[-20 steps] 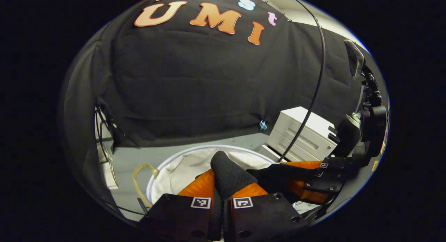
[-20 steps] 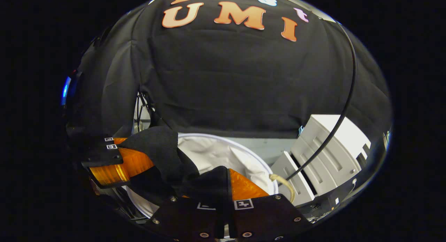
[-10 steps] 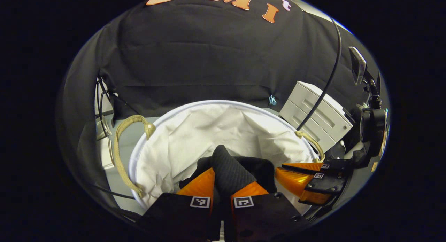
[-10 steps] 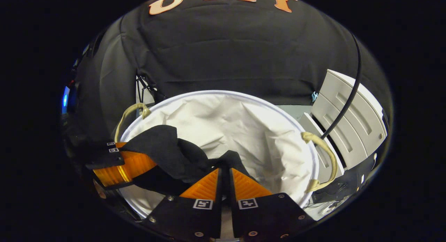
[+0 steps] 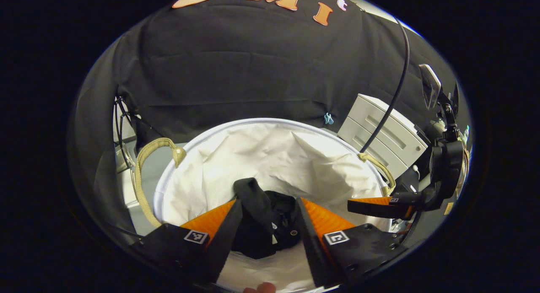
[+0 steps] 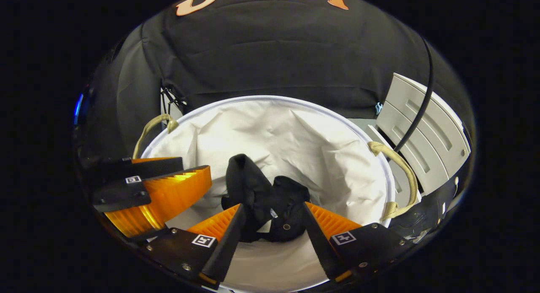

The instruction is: Grasp the clothes on the hanger with both hands and then place them into the laundry hamper below.

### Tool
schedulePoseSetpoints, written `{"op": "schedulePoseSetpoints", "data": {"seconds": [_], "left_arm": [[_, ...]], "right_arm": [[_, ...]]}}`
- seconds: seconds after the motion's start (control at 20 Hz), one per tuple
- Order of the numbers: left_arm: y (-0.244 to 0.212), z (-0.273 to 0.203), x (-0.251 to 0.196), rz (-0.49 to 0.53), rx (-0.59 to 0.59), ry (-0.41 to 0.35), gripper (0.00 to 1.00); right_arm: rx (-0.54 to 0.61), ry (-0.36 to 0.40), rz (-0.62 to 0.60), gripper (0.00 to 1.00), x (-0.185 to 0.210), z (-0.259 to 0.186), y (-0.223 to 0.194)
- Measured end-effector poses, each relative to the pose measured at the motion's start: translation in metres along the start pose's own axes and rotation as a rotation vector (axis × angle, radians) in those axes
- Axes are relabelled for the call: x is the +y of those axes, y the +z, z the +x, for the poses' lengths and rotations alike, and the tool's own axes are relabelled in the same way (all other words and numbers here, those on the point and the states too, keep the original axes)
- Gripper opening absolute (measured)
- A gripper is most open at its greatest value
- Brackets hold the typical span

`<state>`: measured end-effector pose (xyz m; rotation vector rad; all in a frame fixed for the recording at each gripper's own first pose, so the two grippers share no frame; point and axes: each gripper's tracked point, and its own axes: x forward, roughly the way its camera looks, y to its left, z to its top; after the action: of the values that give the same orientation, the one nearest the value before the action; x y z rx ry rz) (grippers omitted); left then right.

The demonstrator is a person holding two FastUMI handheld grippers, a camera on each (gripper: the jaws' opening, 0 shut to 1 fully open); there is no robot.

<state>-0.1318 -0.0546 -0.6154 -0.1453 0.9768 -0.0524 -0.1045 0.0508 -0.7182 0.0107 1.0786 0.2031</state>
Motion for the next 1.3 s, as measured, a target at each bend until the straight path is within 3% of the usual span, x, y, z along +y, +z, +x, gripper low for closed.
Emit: {"op": "schedulePoseSetpoints", "data": {"seconds": [0.05,0.3,0.4,0.7,1.1,1.3], "left_arm": [[-0.002,0.000,-0.002,-0.015,0.006,-0.006,0.96],[-0.013,0.003,0.001,-0.057,0.023,-0.001,1.00],[-0.004,-0.002,0.004,-0.051,-0.008,0.011,0.97],[0.028,-0.022,0.008,-0.051,-0.092,0.030,0.97],[0.124,-0.099,-0.009,-0.045,-0.304,-0.009,1.00],[0.180,-0.153,-0.025,0.015,-0.443,-0.016,0.96]], "right_arm": [[-0.001,-0.002,0.005,0.85,0.000,-0.001,0.000],[-0.004,-0.013,0.003,0.88,-0.004,-0.006,-0.002],[-0.016,-0.017,0.015,0.88,-0.007,-0.009,0.002],[-0.153,-0.026,0.026,0.87,-0.015,-0.041,0.054],[-0.435,-0.019,-0.026,0.87,0.005,-0.155,0.168],[-0.587,0.023,-0.003,0.87,0.023,-0.228,0.220]]}}
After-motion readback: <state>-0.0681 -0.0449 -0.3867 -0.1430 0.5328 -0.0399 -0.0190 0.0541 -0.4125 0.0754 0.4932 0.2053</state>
